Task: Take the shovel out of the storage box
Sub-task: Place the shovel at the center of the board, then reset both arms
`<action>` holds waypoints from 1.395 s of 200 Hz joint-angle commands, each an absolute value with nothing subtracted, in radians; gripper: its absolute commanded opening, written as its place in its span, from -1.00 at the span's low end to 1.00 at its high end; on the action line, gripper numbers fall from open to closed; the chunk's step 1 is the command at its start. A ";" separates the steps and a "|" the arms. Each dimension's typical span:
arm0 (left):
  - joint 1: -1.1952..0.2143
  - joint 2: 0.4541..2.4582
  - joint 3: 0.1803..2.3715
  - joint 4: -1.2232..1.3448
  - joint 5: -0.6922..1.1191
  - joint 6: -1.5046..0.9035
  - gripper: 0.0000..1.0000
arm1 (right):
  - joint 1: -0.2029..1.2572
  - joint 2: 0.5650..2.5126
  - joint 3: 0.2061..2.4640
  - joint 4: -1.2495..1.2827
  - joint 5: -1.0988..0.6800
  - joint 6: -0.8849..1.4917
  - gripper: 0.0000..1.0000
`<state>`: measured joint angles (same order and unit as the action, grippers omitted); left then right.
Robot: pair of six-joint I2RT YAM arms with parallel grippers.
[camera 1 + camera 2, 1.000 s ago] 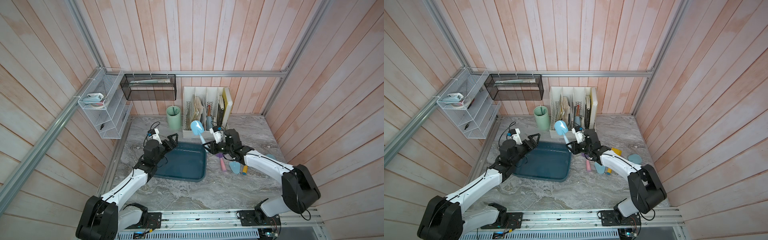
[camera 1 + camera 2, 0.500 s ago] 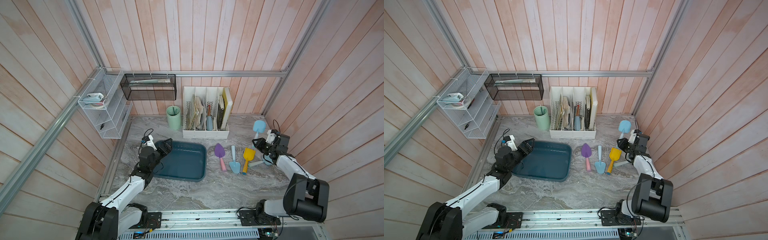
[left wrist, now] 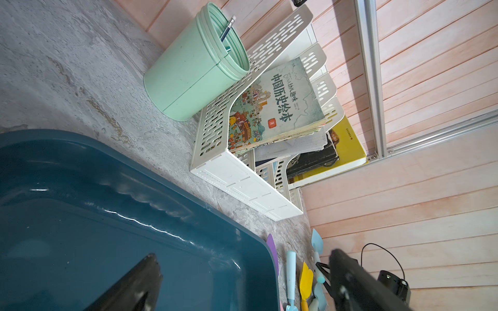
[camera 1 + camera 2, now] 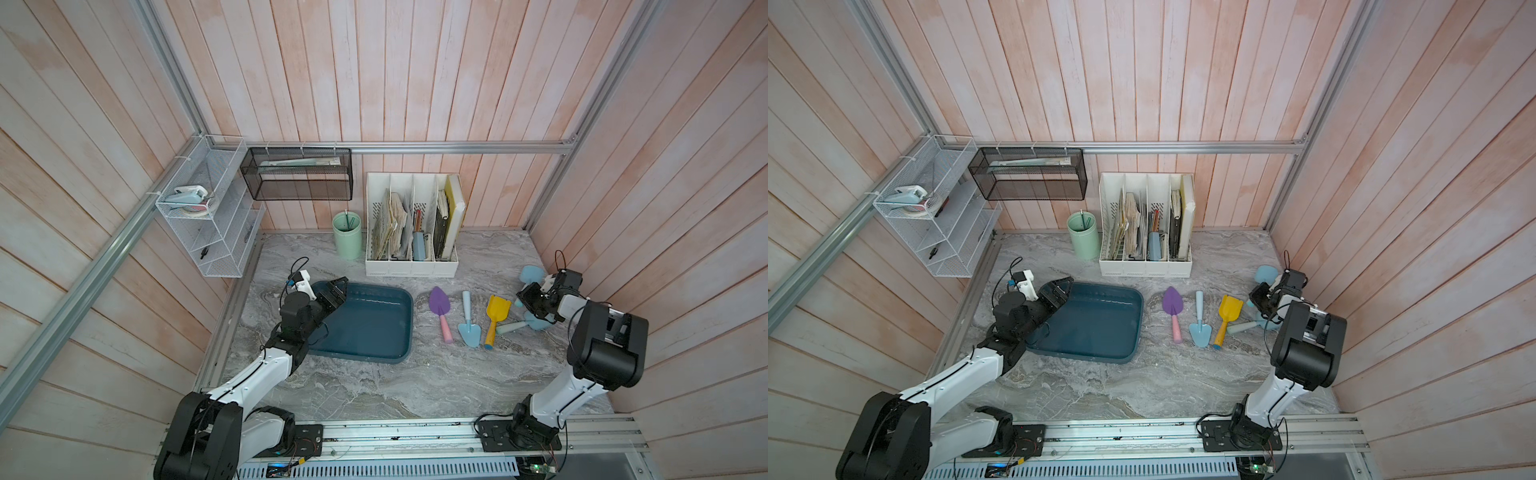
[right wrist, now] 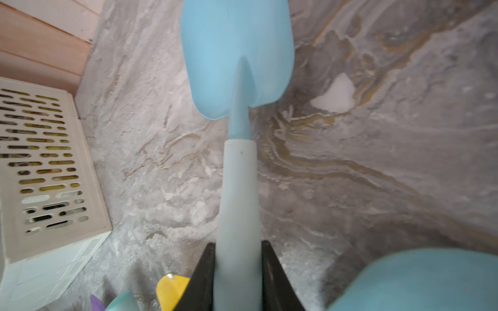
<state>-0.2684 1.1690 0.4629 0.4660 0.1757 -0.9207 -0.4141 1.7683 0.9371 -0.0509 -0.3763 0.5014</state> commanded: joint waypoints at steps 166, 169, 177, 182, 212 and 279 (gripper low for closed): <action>-0.228 1.092 0.769 -0.078 -0.156 -0.393 1.00 | -0.314 1.380 1.008 -0.191 -0.162 0.397 0.78; -0.224 1.088 0.771 -0.086 -0.183 -0.371 1.00 | -0.304 1.356 1.001 -0.174 -0.156 0.393 0.89; -0.214 1.075 0.761 -0.079 -0.230 -0.300 1.00 | -0.275 1.286 0.967 -0.111 -0.144 0.389 0.96; -0.209 1.066 0.746 -0.058 -0.249 -0.255 1.00 | -0.260 1.243 0.941 -0.068 -0.139 0.387 0.96; -0.197 1.018 0.550 0.195 -0.345 -0.102 1.00 | -0.234 1.089 0.767 0.171 -0.091 0.435 0.96; -0.186 1.188 0.201 0.848 -0.346 -0.009 1.00 | -0.057 1.032 0.322 0.750 0.277 0.188 0.96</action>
<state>-0.1905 1.1118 0.2203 0.5407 -0.3027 -0.0879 -0.0902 0.9840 0.2802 0.5785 0.0948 0.3042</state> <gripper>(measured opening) 0.999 0.981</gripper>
